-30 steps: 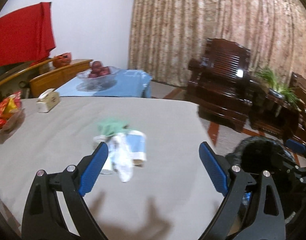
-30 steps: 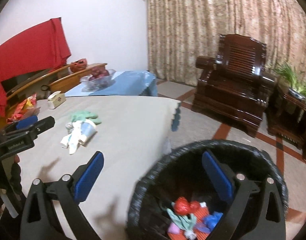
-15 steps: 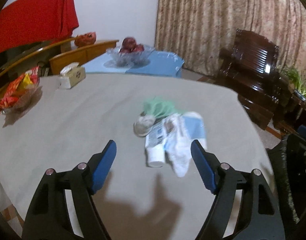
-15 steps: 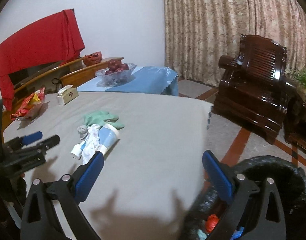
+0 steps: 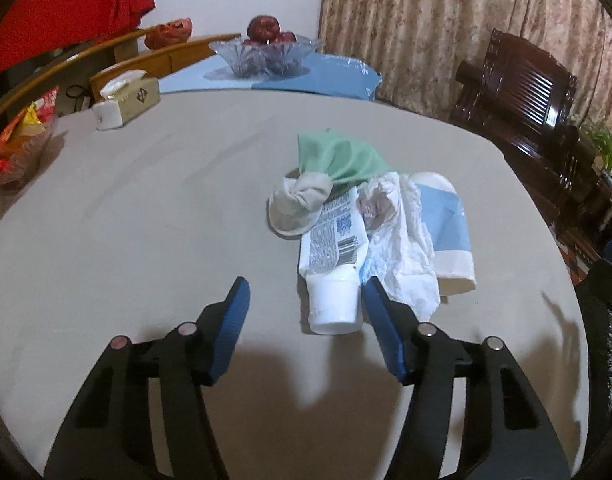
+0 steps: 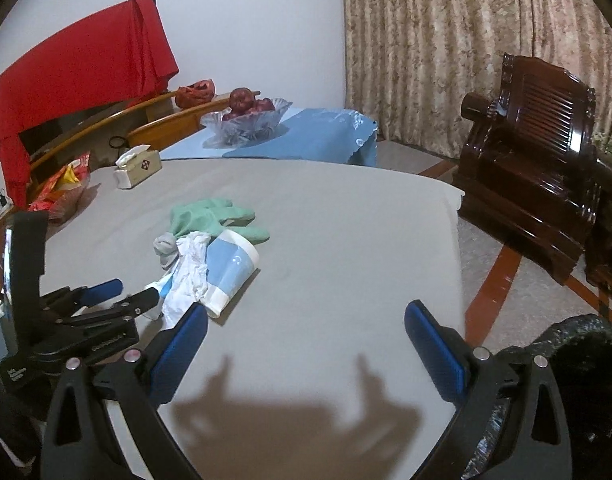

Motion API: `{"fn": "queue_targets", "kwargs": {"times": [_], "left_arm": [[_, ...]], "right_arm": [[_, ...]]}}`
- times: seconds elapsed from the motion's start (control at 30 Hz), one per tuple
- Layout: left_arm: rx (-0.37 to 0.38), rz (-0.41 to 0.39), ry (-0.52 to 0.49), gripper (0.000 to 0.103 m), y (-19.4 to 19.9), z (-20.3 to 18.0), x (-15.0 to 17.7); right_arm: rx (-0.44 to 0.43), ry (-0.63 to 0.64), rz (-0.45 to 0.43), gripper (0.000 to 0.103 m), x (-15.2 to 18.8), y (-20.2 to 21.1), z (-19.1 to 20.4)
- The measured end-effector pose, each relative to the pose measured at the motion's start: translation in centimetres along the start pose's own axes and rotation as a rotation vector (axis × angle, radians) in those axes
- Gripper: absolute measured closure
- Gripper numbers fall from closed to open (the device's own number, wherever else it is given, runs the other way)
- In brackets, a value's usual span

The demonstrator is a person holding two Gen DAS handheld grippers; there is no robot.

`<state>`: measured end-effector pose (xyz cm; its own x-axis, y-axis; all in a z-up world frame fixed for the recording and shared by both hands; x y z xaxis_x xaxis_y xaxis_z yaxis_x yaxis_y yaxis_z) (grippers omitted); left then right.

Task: Collect trash
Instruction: 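Grasp the white printed tube with the left gripper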

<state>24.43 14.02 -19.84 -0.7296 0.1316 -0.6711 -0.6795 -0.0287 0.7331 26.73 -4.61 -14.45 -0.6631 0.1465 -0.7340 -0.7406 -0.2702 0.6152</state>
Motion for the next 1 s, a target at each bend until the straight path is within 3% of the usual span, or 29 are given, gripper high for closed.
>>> {"fn": "queue_targets", "kwargs": {"times": [0.37,0.43,0.73,1.0], "left_arm": [[0.037,0.058,-0.003,0.052,-2.3,-0.5,-0.3],[0.051,0.05,-0.002,0.07,-2.2,-0.5,-0.4],[0.06,-0.018,0.038,0.072,0.3,0.1,-0.4],[0.094,-0.018,0.081,0.072,2.3,1.1,1.4]], "right_arm": [[-0.009,0.006,0.014,0.006,0.3,-1.6,0.9],[-0.01,0.004,0.016,0.006,0.4,-1.7,0.9],[-0.03,0.018,0.005,0.006,0.3,-1.3,2.1],[-0.083,0.055,0.02,0.006,0.8,-1.5,4.9]]}}
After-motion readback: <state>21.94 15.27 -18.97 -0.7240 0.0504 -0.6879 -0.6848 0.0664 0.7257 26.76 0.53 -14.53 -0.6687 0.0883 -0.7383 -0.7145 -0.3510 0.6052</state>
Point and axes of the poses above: each gripper's, at about its wrist camera, not at the fingertips, and y roughly against the way its jaws point, z to its left, x to its underside, the point moved 5 cm from there along -y, roughly the way its jaws point, and after that the axes turned 15 degrees about -y, right-handed, at the moved point
